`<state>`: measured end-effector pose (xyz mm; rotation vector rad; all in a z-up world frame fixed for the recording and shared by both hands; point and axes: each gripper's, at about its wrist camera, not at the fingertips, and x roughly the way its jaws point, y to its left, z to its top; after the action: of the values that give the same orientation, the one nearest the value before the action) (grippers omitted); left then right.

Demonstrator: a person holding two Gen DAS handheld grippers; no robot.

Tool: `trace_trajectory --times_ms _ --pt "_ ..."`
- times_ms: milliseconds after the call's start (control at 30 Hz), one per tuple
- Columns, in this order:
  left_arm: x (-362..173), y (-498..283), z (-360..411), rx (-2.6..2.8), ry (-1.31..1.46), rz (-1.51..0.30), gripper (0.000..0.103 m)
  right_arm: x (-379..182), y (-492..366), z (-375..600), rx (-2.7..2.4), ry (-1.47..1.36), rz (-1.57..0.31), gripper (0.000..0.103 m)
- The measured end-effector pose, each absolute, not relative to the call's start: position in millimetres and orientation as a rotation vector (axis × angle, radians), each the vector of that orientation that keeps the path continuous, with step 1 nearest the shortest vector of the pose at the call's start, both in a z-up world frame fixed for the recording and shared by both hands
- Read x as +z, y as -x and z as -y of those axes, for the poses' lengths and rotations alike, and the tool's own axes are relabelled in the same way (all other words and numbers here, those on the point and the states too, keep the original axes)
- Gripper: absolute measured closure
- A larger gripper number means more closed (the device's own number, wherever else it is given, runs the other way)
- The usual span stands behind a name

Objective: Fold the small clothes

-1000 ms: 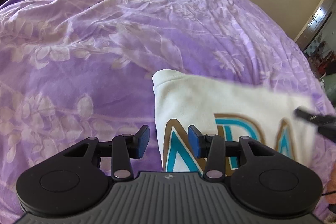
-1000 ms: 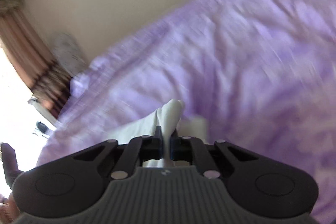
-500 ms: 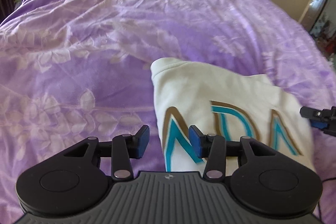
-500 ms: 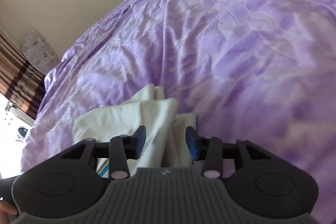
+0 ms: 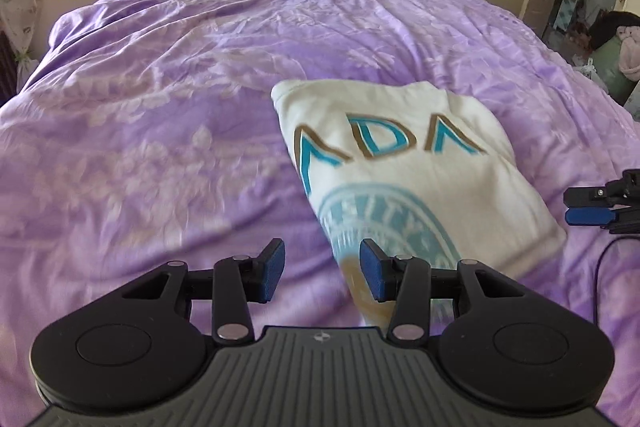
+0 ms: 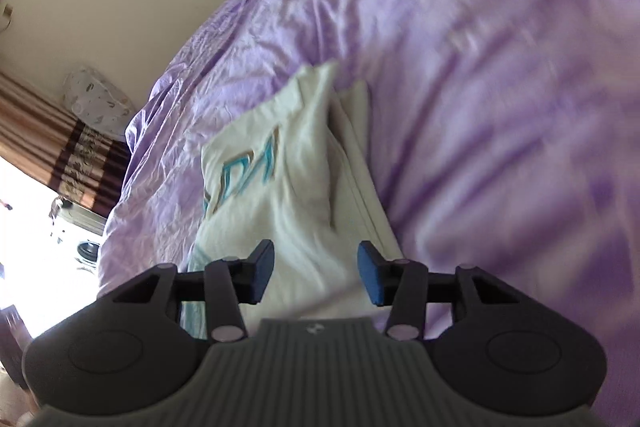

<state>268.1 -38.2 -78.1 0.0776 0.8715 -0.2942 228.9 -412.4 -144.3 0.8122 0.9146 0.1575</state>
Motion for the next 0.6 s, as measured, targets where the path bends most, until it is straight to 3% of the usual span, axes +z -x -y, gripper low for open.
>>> trace_trajectory --times_ms 500,567,600 --pt "-147 -245 46 -0.285 0.079 -0.897 0.051 -191 -214 429 0.124 -1.036 -0.889 0.069" --pt "-149 -244 46 -0.288 0.086 -0.891 0.056 -194 -222 426 0.099 -1.023 -0.898 0.069" --pt "-150 -243 46 -0.299 0.089 -0.884 0.064 -194 -224 425 0.096 -1.017 -0.893 0.069"
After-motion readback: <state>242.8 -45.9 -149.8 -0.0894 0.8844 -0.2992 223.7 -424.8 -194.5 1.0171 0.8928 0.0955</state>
